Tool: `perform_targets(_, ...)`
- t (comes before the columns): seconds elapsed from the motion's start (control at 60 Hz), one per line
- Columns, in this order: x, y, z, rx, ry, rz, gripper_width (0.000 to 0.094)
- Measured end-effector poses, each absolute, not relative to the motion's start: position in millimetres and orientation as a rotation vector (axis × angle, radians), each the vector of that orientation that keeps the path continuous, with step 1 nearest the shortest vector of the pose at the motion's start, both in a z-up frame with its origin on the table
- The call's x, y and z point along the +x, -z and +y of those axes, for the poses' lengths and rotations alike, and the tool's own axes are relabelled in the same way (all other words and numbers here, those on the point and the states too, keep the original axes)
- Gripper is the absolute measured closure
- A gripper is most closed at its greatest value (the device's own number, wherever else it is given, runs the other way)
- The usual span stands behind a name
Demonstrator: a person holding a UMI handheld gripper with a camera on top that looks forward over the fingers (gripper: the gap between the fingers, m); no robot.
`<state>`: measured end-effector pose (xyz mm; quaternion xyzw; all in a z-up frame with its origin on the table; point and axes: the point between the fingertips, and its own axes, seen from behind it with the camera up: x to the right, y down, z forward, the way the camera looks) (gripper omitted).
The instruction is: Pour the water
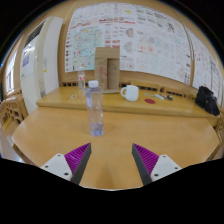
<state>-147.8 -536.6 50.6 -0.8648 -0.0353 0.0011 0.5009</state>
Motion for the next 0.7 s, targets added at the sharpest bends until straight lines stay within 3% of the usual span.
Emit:
perform_targets(0.317,-221,-40,-368,-1.937,-0.006,-0.101,0.0118)
perform_targets(0.433,-224,-32,-334,-1.913,0.012,-0.094,0.0227)
perform_targets(0.5,-228,-32,-325,-1.908,0.025,-0.106,0.0396)
perform_targets(0.617,-228,-32,-320,-1.897,0.008,-0.078,0.0481)
perform_targets(0.7,-228,-33,-320,-1.891,0.004,-0.079,0.0592)
